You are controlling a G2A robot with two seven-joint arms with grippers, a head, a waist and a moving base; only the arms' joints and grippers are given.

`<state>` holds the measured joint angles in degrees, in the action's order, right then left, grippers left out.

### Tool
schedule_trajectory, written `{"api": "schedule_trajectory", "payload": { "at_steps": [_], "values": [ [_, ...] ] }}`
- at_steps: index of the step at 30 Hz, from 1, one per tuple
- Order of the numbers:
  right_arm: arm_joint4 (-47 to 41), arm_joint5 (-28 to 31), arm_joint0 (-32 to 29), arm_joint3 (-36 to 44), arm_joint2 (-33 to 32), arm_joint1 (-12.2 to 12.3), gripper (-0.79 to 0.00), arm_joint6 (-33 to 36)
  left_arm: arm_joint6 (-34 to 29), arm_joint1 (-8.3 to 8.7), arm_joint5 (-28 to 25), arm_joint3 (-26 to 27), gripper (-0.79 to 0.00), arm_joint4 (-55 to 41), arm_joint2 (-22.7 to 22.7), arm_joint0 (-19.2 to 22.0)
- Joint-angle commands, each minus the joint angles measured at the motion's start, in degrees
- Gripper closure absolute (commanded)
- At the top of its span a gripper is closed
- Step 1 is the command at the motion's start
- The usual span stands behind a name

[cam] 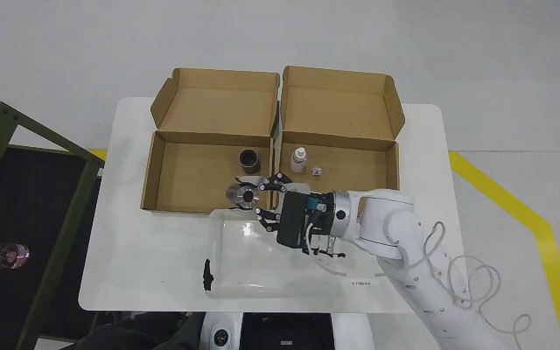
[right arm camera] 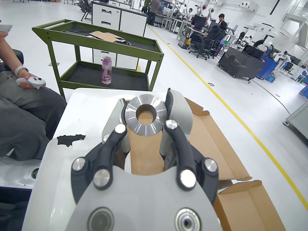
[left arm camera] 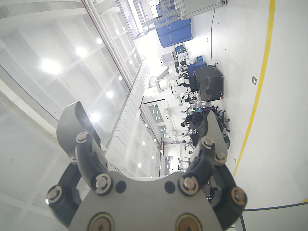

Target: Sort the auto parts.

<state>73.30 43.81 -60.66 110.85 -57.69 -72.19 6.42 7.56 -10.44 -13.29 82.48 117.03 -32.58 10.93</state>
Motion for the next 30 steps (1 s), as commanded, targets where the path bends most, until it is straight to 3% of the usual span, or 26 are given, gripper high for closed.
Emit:
{"api": "schedule_trajectory", "payload": {
  "at_steps": [1, 30],
  "values": [
    [-0.2, -0.5, 0.5, -0.7, 0.3, -0.1, 0.000, -0.2, 0.0, 0.00, 0.0, 0.0, -0.785, 0.0, 0.0, 0.0],
    [1.5, -3.1, 14.5, -22.3, 11.9, -3.9, 0.000, 3.7, 0.0, 0.00, 0.0, 0.0, -0.785, 0.0, 0.0, 0.0]
  ]
}}
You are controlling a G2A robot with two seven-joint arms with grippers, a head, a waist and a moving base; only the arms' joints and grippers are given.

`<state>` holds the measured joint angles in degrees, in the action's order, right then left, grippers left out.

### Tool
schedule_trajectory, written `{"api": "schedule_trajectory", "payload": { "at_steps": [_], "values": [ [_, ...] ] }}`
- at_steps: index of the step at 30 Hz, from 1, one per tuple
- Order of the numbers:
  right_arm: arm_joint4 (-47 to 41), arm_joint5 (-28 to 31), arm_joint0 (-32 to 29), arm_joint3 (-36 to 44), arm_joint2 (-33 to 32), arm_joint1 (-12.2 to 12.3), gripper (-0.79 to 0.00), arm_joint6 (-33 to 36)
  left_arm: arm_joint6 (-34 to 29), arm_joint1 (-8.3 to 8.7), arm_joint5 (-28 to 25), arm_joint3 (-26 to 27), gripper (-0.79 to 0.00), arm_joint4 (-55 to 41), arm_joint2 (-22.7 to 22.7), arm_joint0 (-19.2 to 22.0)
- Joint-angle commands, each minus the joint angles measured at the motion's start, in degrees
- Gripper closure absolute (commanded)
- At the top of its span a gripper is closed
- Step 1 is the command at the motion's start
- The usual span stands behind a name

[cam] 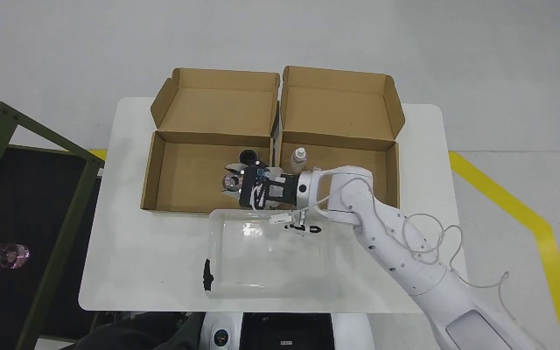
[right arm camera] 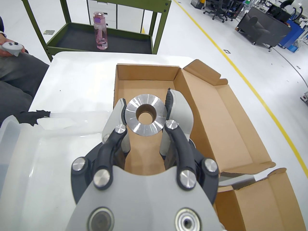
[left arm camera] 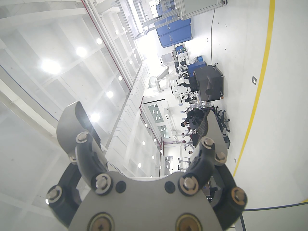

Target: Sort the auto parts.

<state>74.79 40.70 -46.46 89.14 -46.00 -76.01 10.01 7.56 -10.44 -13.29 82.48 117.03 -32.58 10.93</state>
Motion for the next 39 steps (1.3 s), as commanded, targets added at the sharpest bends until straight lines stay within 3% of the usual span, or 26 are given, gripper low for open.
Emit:
{"api": "schedule_trajectory", "payload": {
  "at_steps": [1, 30, 39],
  "values": [
    [0.3, 0.2, 0.7, -1.2, 0.6, -0.2, 0.000, 0.4, 0.0, 0.00, 0.0, 0.0, -0.785, 0.0, 0.0, 0.0],
    [2.5, -1.1, 10.5, -20.3, 11.0, -6.1, 0.000, 3.5, 0.0, 0.00, 0.0, 0.0, -0.785, 0.0, 0.0, 0.0],
    [3.9, -0.5, 12.8, -24.4, 12.7, -7.7, -0.089, 4.4, 0.0, 0.00, 0.0, 0.0, -0.785, 0.0, 0.0, 0.0]
  ]
}}
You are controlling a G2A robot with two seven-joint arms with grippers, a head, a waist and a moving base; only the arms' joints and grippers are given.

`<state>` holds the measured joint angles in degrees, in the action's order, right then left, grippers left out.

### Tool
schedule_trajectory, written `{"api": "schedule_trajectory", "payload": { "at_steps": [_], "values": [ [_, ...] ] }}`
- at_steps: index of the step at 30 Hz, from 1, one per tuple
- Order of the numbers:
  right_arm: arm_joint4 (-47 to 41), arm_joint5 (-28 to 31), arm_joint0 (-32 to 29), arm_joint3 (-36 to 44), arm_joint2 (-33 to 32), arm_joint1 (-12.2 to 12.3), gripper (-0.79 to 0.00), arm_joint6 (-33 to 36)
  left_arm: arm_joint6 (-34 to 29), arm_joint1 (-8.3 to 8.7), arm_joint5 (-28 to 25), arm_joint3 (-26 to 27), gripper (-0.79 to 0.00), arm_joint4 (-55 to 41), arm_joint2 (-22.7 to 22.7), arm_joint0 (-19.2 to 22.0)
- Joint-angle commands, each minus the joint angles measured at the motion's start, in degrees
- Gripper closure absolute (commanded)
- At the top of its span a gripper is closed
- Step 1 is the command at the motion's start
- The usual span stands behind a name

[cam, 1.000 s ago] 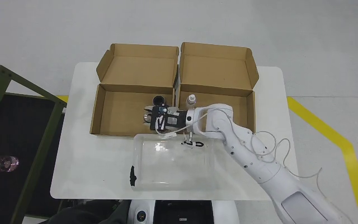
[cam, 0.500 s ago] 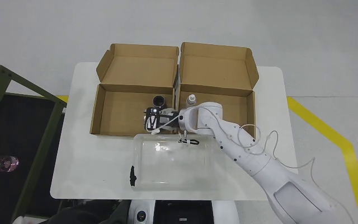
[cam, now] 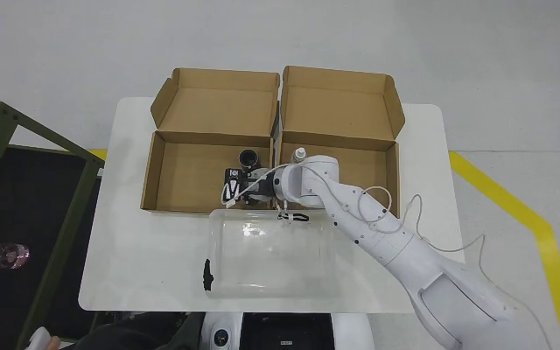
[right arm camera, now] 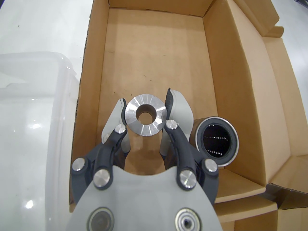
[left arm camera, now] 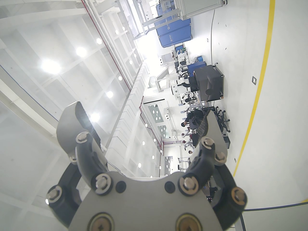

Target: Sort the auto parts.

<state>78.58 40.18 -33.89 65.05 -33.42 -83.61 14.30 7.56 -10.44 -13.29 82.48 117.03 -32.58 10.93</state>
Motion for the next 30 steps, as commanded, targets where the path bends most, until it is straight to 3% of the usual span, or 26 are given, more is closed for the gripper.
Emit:
{"api": "schedule_trajectory", "payload": {
  "at_steps": [1, 17, 22, 30],
  "values": [
    [0.4, 0.2, 0.4, -0.7, 0.3, -0.3, -0.092, 0.3, 0.0, 0.00, 0.0, 0.0, -0.785, 0.0, 0.0, 0.0],
    [1.3, 2.5, 2.7, -4.7, 2.0, -2.5, -0.240, 2.9, 0.0, 0.00, 0.0, 0.0, -0.785, 0.0, 0.0, 0.0],
    [2.0, 3.0, 3.2, -4.9, 2.0, -2.9, -0.320, 3.6, 0.0, 0.00, 0.0, 0.0, -0.785, 0.0, 0.0, 0.0],
    [0.6, 2.6, 2.6, -3.1, -0.4, -2.7, -0.323, 1.6, 0.0, 0.00, 0.0, 0.0, -0.785, 0.0, 0.0, 0.0]
  ]
}}
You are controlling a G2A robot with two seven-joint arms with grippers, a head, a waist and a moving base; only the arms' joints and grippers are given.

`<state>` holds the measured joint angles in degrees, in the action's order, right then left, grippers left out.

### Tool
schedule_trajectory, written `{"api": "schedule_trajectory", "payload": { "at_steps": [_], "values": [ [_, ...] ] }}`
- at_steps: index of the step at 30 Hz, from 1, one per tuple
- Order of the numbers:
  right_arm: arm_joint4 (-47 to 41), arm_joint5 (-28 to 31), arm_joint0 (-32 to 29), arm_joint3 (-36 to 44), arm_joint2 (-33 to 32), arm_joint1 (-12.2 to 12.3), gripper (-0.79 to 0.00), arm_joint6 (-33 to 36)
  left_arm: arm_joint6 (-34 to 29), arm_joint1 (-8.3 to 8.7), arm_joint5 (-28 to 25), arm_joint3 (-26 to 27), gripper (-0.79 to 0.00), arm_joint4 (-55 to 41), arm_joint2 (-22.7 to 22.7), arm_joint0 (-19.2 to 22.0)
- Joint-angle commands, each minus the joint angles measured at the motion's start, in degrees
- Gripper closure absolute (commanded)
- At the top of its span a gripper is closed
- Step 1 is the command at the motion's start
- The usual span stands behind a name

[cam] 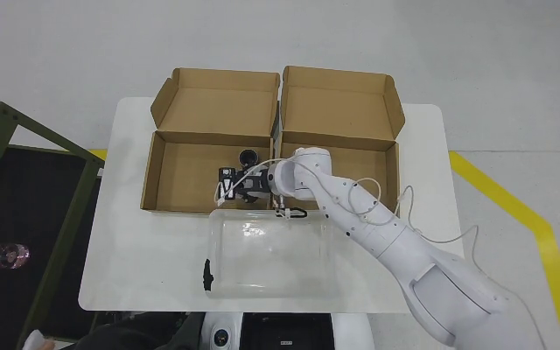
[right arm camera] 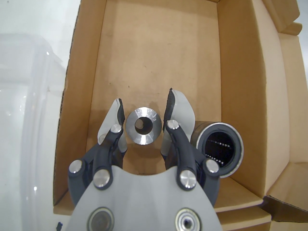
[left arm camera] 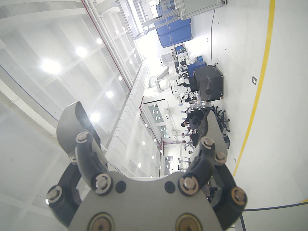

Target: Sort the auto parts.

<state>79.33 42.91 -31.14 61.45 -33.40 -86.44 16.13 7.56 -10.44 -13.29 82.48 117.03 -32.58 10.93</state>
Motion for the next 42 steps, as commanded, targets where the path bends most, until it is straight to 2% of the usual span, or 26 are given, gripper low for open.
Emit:
{"api": "schedule_trajectory", "payload": {
  "at_steps": [1, 8, 13, 26, 30, 32, 42],
  "values": [
    [-0.2, -0.2, -0.3, 1.0, -0.9, 0.2, -0.323, -0.3, 0.0, 0.00, 0.0, 0.0, -0.785, 0.0, 0.0, 0.0],
    [-1.6, -1.5, -2.9, 7.0, -5.7, 1.7, -0.314, -2.0, 0.0, 0.00, 0.0, 0.0, -0.785, 0.0, 0.0, 0.0],
    [-2.6, -2.3, -7.2, 14.4, -10.4, 3.3, -0.317, -1.9, 0.0, 0.00, 0.0, 0.0, -0.785, 0.0, 0.0, 0.0],
    [-1.9, 0.4, -26.8, 37.6, -23.1, 8.6, -0.311, -0.2, 0.0, 0.00, 0.0, 0.0, -0.785, 0.0, 0.0, 0.0],
    [0.2, 0.9, -33.1, 42.4, -27.0, 10.0, -0.345, -1.1, 0.0, 0.00, 0.0, 0.0, -0.785, 0.0, 0.0, 0.0],
    [1.0, 1.0, -36.2, 44.3, -29.0, 10.6, -0.366, -2.4, 0.0, 0.00, 0.0, 0.0, -0.785, 0.0, 0.0, 0.0],
    [8.0, -2.4, -50.5, 53.1, -39.0, 13.2, -0.360, -10.0, 0.0, 0.00, 0.0, 0.0, -0.785, 0.0, 0.0, 0.0]
  ]
}}
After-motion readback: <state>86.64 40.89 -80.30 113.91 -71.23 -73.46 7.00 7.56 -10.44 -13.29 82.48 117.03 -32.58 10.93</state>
